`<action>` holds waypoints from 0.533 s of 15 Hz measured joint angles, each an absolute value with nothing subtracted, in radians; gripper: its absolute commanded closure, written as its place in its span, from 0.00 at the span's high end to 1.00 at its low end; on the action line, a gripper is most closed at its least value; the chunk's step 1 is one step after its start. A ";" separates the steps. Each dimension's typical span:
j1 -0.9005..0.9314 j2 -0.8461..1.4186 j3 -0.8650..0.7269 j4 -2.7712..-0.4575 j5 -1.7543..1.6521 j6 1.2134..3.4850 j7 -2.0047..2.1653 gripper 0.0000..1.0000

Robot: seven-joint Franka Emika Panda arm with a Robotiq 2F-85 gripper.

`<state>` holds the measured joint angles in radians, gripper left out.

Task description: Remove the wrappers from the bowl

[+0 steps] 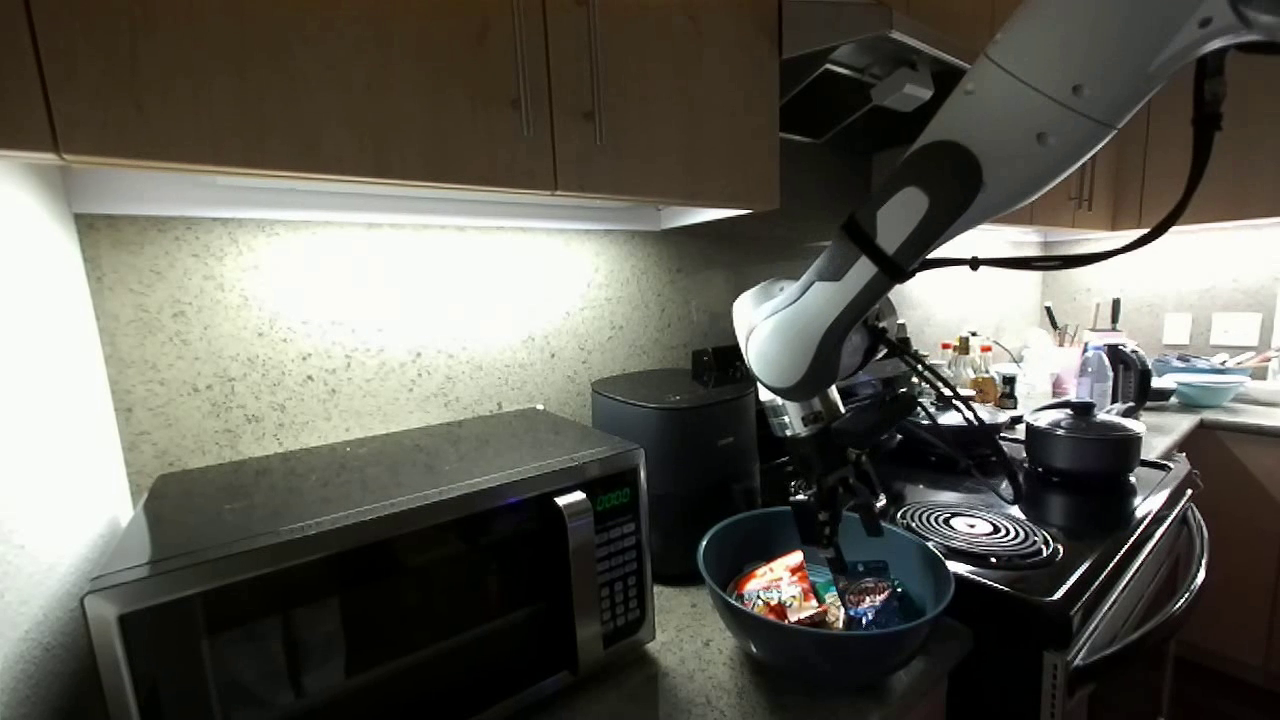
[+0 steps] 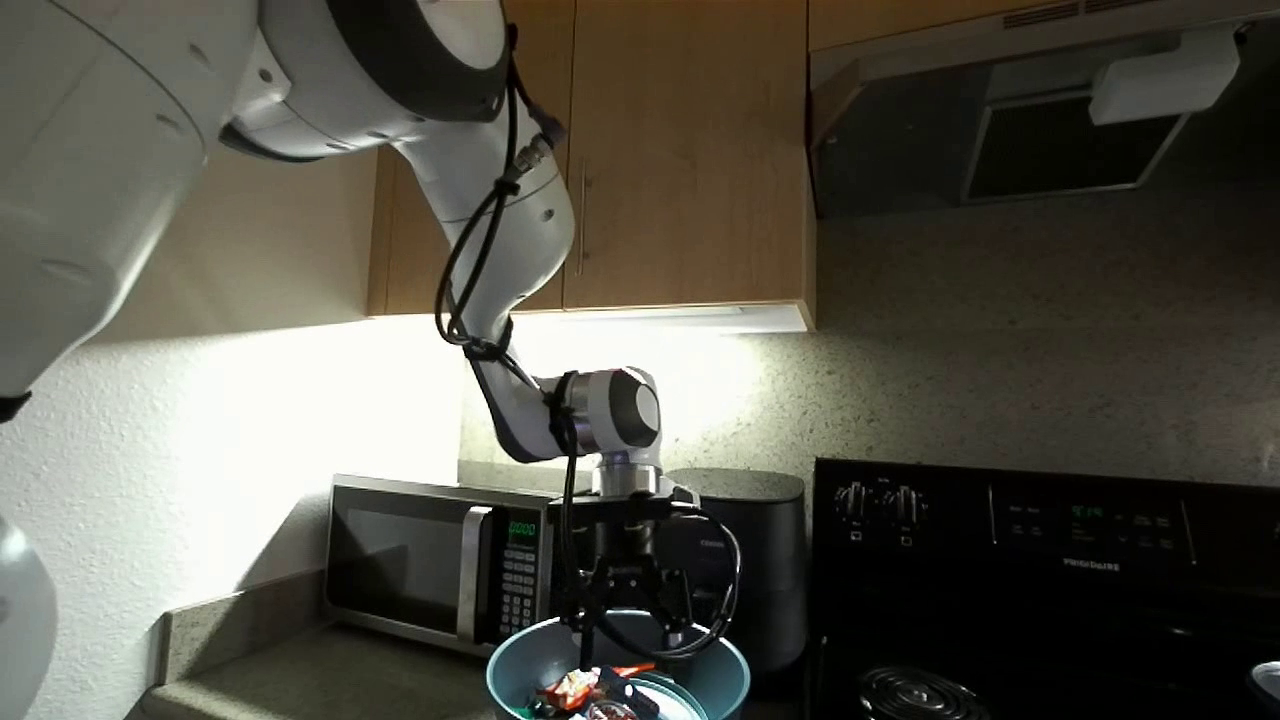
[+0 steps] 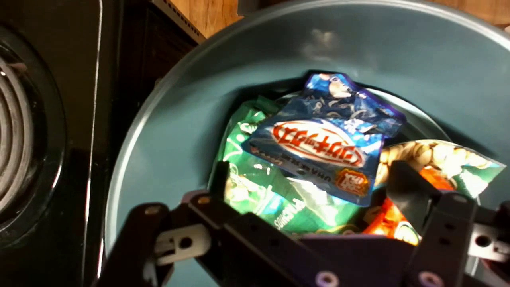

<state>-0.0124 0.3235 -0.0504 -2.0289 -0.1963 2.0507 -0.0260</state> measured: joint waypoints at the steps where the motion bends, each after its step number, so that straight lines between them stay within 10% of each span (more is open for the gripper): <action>1: -0.012 0.347 -0.054 -2.010 -0.213 2.044 -0.026 0.75; 8: -0.012 0.464 -0.064 -1.881 -0.243 1.957 -0.026 0.34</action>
<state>-0.0123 0.4643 -0.0643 -1.8809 -0.2435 1.9566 -0.0263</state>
